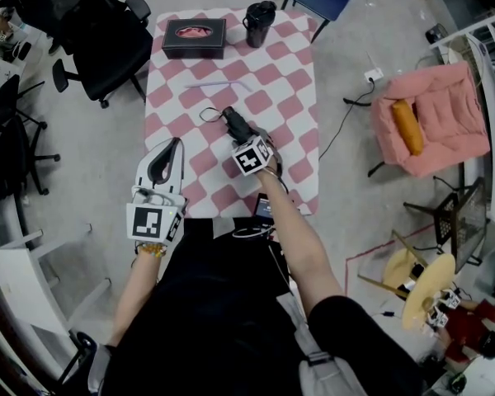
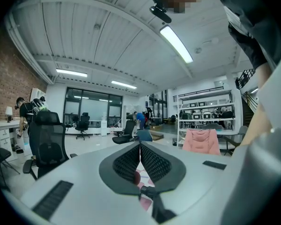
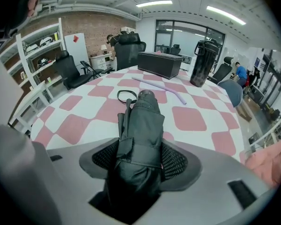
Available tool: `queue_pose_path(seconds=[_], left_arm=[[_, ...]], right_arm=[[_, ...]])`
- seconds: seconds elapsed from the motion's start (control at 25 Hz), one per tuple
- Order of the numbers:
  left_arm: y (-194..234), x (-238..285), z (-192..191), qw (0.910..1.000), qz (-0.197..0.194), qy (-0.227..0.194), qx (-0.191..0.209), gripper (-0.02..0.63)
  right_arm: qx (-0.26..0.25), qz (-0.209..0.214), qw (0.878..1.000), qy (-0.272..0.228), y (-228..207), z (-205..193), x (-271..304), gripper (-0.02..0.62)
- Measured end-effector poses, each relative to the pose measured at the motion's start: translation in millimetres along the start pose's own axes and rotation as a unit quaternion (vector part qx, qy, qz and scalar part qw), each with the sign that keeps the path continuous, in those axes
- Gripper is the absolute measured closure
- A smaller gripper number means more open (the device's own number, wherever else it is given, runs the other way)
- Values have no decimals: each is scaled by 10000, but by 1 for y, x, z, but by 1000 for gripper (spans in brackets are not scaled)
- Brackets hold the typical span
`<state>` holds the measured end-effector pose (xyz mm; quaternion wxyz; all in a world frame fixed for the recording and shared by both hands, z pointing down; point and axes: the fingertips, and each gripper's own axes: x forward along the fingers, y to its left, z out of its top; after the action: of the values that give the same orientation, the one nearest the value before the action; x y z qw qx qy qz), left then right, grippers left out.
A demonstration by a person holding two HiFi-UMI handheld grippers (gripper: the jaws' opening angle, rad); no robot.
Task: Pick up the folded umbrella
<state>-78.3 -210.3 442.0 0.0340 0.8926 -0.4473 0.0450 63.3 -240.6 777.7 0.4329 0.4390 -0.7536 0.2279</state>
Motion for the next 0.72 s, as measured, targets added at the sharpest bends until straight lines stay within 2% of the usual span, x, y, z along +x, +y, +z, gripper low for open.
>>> queue_pose_path(seconds=[0.48, 0.6, 0.72], left_arm=[[-1, -3, 2, 10000, 51, -21, -18, 592], [0, -4, 5, 10000, 76, -63, -11, 592], [1, -4, 4, 9999, 75, -66, -13, 592]], right_arm=[[239, 205, 9995, -30, -2, 1, -2, 375], [726, 425, 9963, 159, -2, -8, -4, 377], [1293, 724, 9890, 13, 3, -6, -7, 379]])
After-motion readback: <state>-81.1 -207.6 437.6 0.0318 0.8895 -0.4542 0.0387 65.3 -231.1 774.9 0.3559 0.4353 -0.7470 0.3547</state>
